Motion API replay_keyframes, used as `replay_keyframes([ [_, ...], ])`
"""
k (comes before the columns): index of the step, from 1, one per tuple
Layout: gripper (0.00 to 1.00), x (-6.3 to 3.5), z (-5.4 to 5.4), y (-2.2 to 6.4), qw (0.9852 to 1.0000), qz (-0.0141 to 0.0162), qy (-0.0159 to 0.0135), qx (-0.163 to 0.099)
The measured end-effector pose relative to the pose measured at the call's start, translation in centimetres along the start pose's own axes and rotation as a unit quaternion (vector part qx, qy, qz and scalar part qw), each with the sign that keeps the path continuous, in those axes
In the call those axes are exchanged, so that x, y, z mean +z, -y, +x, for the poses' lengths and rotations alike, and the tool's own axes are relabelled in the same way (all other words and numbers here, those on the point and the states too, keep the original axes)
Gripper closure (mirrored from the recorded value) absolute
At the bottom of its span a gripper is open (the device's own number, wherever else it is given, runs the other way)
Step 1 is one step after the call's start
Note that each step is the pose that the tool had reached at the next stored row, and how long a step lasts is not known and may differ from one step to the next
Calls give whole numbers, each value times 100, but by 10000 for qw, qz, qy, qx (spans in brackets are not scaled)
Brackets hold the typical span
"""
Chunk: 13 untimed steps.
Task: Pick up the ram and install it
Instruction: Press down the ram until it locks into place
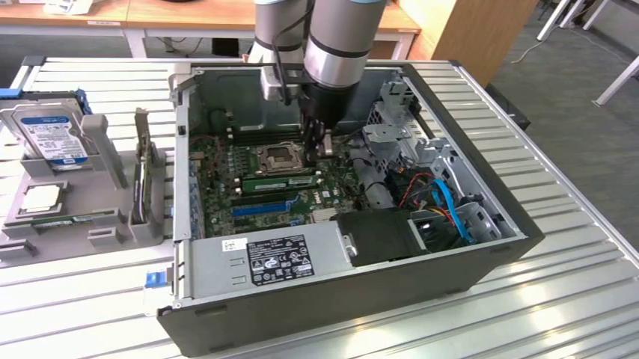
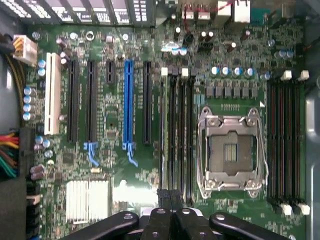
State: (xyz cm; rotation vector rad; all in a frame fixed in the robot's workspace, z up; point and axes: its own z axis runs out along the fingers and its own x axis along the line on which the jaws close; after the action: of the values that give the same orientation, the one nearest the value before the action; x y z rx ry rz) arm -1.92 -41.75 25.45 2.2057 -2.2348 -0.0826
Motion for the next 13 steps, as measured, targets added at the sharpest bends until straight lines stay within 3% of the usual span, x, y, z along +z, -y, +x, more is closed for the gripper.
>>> replay_keyframes([
  [13, 90, 17, 5, -341, 10000, 2, -1, -1],
])
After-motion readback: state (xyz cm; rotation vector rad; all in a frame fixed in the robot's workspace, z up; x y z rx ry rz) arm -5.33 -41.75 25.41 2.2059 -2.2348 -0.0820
